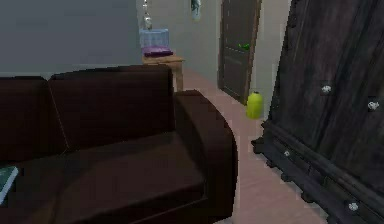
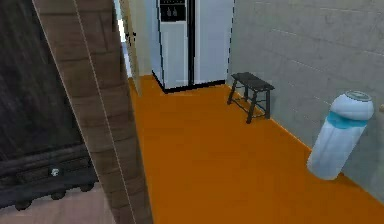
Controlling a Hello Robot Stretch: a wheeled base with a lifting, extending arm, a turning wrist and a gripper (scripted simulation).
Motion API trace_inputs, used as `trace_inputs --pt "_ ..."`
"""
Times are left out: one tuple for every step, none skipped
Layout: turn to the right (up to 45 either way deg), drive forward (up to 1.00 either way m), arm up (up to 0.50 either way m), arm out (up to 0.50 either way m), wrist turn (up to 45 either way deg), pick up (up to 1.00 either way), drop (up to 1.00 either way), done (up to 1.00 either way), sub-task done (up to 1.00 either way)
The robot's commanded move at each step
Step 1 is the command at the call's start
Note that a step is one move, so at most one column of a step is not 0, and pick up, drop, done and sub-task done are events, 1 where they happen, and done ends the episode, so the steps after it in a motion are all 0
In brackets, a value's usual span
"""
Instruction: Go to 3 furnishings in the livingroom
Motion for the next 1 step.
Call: trace_inputs --pt "0.0 0.4 0.0 0.0 0.0 0.0 0.0 0.0 0.0"
